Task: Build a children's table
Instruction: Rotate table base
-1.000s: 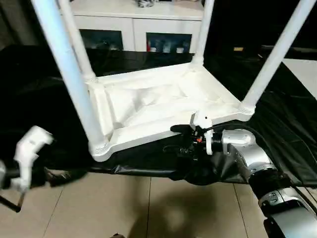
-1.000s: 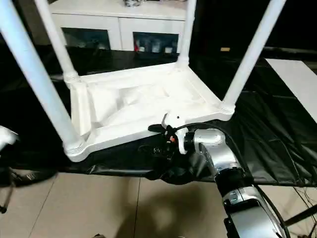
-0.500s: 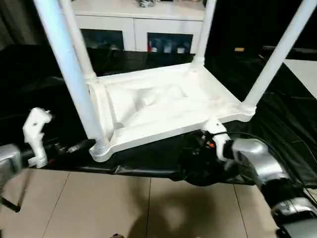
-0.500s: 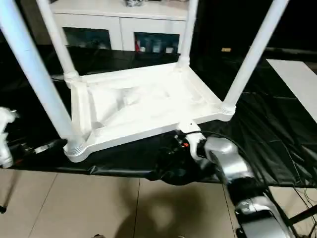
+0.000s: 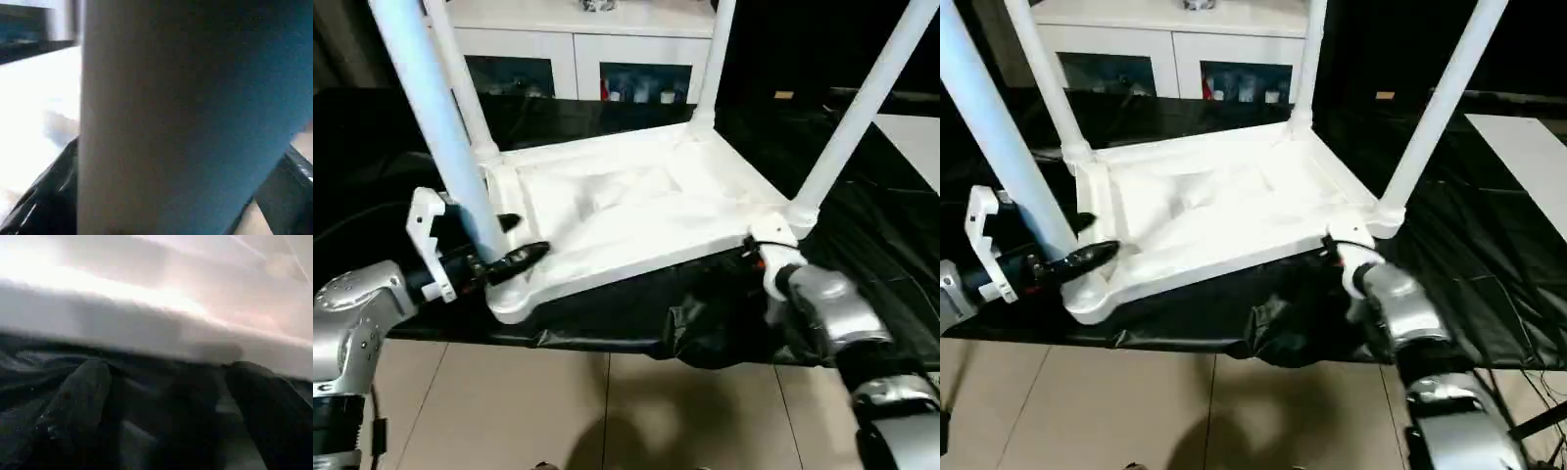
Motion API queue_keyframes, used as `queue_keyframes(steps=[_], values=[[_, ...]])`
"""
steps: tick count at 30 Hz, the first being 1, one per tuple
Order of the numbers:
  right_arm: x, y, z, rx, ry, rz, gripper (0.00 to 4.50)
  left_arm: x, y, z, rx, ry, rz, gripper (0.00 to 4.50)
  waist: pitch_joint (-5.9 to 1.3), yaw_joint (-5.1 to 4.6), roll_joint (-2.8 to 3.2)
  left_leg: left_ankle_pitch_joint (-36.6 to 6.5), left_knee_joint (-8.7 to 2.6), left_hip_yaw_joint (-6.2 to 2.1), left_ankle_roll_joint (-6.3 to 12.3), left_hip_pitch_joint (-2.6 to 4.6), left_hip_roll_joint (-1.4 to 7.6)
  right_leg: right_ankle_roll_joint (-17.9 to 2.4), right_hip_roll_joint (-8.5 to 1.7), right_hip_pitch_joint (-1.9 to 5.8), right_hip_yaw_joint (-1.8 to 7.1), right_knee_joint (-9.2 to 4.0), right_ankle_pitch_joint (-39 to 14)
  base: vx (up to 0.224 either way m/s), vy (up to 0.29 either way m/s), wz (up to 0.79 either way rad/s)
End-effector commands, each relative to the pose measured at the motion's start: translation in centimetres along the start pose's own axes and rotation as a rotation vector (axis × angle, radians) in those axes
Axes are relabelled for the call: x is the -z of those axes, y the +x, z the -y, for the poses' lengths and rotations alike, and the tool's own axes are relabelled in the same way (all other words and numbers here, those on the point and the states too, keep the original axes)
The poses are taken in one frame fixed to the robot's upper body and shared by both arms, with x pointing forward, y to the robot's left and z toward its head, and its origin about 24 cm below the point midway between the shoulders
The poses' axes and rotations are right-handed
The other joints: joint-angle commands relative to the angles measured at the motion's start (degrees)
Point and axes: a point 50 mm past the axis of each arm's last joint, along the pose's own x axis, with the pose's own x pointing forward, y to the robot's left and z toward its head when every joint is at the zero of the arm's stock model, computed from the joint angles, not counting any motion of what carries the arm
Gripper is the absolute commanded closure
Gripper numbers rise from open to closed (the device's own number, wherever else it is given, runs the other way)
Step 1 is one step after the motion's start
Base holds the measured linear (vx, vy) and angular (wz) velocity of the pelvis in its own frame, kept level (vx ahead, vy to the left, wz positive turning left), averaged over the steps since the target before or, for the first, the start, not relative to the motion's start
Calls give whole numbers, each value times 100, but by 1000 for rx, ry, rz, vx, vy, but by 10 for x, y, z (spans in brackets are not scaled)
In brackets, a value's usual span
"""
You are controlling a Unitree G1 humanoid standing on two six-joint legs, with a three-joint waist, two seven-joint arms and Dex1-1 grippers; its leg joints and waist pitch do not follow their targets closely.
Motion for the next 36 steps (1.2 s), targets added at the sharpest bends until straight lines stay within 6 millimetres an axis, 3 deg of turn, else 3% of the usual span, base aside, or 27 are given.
queue_keyframes(steps=[1, 2, 3, 7, 8, 11, 12, 15, 18, 21, 23, 29, 36], values=[[-4, 9, -7, 43, 37, 12, 34, -6, 14, 22, 176, -32, -9, 3, -384, -16, 96, -1802, -457, 56, -159, 133, 6, -1366, -112, 227, 104, -373, -1344, 0, 0, 0], [-5, 11, -10, 45, 48, 13, 34, -7, 16, 25, 198, -35, -15, 3, -366, -39, 112, -1944, -468, 49, -193, 126, 2, -1362, -111, 218, 101, -377, -1473, 0, 0, 0], [-8, 14, -15, 40, 50, 19, 34, -7, 19, 29, 222, -36, -23, 3, -359, -53, 65, -1978, -477, 45, -191, 113, 4, -1317, -103, 234, 94, -395, -1535, 0, 0, 0], [-18, 22, -35, -10, 46, 45, 34, -9, 30, 39, 295, -33, -49, 3, -353, -134, 65, -2031, -480, 29, -195, 83, -1, -1214, -121, 252, 101, -392, -1696, 0, 0, 0], [-24, 25, -44, -36, 48, 67, 34, -10, 36, 42, 319, -26, -58, 3, -344, -151, 32, -2032, -482, 30, -175, 63, -8, -1161, -130, 254, 104, -400, -1842, 0, 0, 0], [-35, 28, -58, -78, 60, 101, 34, -10, 47, 45, 343, -5, -69, 3, -333, -158, 35, -2094, -479, 25, -206, 86, -9, -1045, -134, 244, 109, -439, -2114, 0, 0, 0], [-39, 30, -65, -106, 59, 118, 34, -10, 54, 45, 339, 12, -74, 3, -334, -166, 6, -2068, -485, 23, -208, 74, -7, -1030, -133, 252, 109, -439, -2117, 0, 0, 0], [-48, 33, -83, -162, 50, 154, 34, -6, 76, 40, 298, 79, -109, 3, -331, -187, 45, -2195, -494, 3, -228, 94, -5, -1001, -141, 235, 104, -465, -2246, 0, 0, 0], [-50, 33, -92, -189, 48, 168, 34, -5, 93, 38, 288, 117, -114, 3, -332, -219, 40, -2246, -497, 0, -225, 91, -9, -975, -143, 237, 101, -478, -2282, 0, 0, 0], [-47, 33, -95, -204, 52, 172, 34, -6, 104, 41, 305, 129, -105, 3, -353, -246, 75, -2156, -486, 11, -185, 109, -3, -1122, -137, 232, 109, -466, -1985, 0, 0, 0], [-42, 31, -100, -244, 42, 177, 34, -5, 122, 47, 338, 160, -98, 3, -366, -245, 105, -2044, -477, 28, -117, 100, -10, -1274, -122, 258, 107, -452, -1636, 0, 0, 0], [-32, 27, -109, -328, 22, 196, 34, -4, 149, 61, 403, 189, -67, 3, -396, -249, 109, -1797, -469, 23, 28, 71, 2, -1523, -132, 327, 101, -403, -1053, 0, 0, 0], [-31, 21, -126, -464, 8, 255, 34, -9, 175, 80, 465, 196, 8, 3, -408, -272, 143, -1792, -470, 26, 169, 85, 7, -1655, -121, 356, 77, -420, -822, 0, 0, 0]])
